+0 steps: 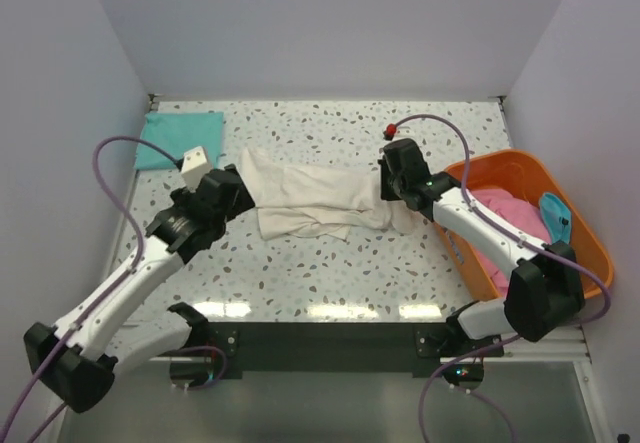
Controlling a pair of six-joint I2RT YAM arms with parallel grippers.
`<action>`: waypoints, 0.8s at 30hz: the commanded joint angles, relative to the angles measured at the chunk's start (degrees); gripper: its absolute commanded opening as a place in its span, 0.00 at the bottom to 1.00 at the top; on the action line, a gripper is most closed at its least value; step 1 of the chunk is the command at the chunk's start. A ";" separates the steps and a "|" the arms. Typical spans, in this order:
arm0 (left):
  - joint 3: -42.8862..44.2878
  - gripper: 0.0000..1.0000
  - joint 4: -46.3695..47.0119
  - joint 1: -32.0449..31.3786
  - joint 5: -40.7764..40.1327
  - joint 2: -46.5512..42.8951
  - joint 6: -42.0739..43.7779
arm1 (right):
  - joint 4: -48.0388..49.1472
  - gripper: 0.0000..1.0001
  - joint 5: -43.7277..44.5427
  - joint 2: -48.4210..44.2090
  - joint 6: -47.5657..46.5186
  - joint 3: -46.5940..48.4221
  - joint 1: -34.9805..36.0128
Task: Fold and stack the t-shirts
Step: Move the tshirt to the center of the board, then flatten the tshirt out
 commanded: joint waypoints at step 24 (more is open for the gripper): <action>2.16 0.85 35.02 18.64 33.00 45.07 7.86 | 0.77 0.00 4.42 7.13 4.16 2.31 0.01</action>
